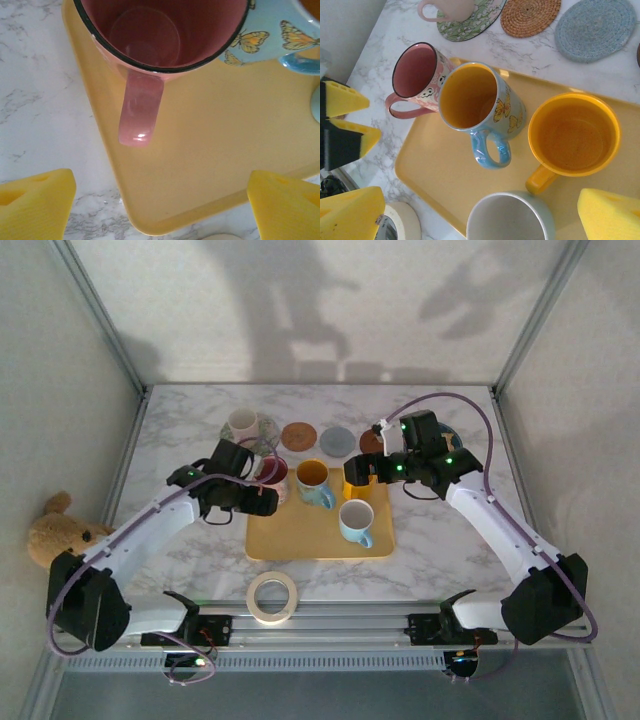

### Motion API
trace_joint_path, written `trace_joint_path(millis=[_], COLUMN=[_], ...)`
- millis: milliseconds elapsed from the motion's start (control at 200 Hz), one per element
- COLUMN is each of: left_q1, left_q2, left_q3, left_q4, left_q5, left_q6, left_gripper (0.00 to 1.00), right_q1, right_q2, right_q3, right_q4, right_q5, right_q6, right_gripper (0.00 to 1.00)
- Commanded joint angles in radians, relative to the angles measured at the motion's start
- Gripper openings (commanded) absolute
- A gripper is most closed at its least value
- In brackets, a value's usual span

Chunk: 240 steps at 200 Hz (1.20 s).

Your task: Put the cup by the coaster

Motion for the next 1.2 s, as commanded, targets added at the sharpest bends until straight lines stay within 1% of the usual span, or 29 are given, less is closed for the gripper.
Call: trace_joint_path(millis=[0,120,280,566,1196], left_q1=[-0.009,-0.009,-0.009,-0.009,-0.009], left_q2=[0.034,0.072,0.124,0.191,0.234], left_q3=[-0.015,-0.023,-0.032,-0.036,-0.04], left_q4=[0.038,0.057,0.083,0.112,0.163], left_q5=[0.01,0.016,0.018,0.012,-0.004], left_q6=[-0.019,-0.027,-0.037,-0.031,-0.028], left_gripper=[0.86,0.85,0.8,0.69,0.48], right_q1=[0.01,0.009,0.009,0.009,0.009], right_q2=[0.013,0.019,0.03,0.039,0.029], right_q3=[-0.001,0.003,0.008,0.011,-0.005], right_q4=[0.027,0.03,0.033,0.036,0.047], right_q5=[0.008,0.012,0.016,0.03,0.054], right_q6=[0.018,0.018,0.017,0.016,0.022], right_gripper=[0.99,0.99,0.99,0.99,0.99])
